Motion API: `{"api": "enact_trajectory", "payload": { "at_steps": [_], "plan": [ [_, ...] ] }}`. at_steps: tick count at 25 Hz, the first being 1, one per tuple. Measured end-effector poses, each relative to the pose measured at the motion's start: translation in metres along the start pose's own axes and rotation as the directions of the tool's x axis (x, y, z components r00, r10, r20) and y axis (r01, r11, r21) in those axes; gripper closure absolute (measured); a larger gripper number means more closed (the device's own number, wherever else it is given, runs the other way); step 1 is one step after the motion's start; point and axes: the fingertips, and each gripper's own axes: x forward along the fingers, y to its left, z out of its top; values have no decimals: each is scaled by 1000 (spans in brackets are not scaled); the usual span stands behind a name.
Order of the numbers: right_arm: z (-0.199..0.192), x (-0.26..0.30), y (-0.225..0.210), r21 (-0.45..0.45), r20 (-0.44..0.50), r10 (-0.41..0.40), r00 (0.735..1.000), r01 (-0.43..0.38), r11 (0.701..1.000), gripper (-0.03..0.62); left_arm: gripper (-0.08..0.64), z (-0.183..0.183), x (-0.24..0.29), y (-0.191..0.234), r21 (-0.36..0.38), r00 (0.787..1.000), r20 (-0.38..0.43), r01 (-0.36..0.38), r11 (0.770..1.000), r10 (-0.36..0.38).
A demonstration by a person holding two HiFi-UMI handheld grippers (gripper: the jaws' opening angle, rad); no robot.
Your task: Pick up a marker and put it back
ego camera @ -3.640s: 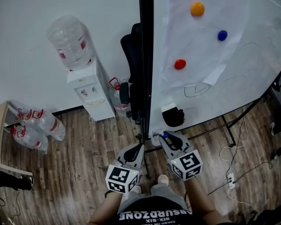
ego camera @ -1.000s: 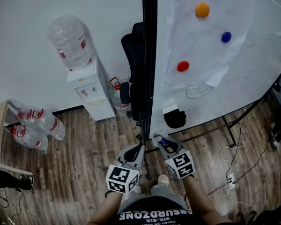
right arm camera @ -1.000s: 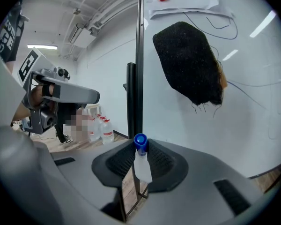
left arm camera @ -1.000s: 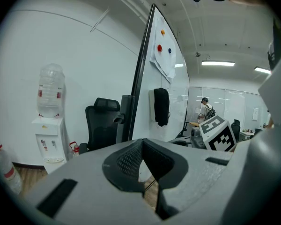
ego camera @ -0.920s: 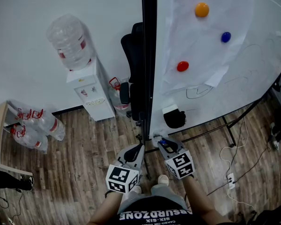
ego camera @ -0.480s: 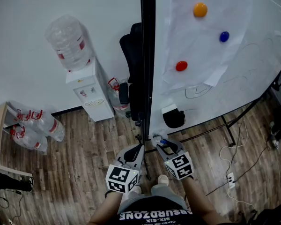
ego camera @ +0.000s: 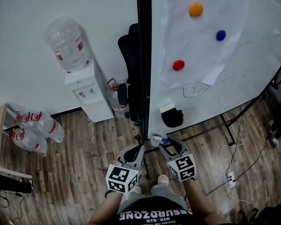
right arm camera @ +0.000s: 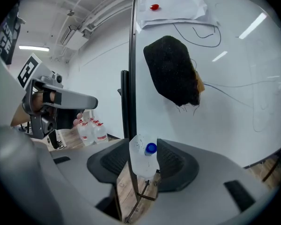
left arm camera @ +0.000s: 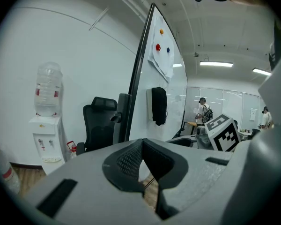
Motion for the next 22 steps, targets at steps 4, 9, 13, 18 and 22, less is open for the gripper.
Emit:
{"api": "enact_trajectory", "payload": {
  "at_steps": [4, 9, 13, 18, 22],
  "plan": [
    [5, -7, 0, 5, 22, -9, 1000, 9, 1000, 430, 552, 1, 0, -1, 2, 1000, 0, 5, 1000, -5],
    [19, -18, 1, 2, 71, -26, 997, 26, 1000, 430, 552, 3, 1, -3, 5, 1000, 2, 11, 1000, -11],
    [31, -26, 3, -1, 117, -36, 993, 36, 999, 431, 552, 3, 2, -4, 8, 1000, 2, 17, 1000, -17],
    [39, -31, 9, -11, 156, -37, 987, 39, 999, 462, 552, 5, 4, -6, 12, 1000, 5, 25, 1000, -26],
    [41, -36, 17, -14, 173, -28, 984, 31, 999, 500, 552, 5, 6, -8, 15, 999, 4, 37, 999, -37]
  ]
}}
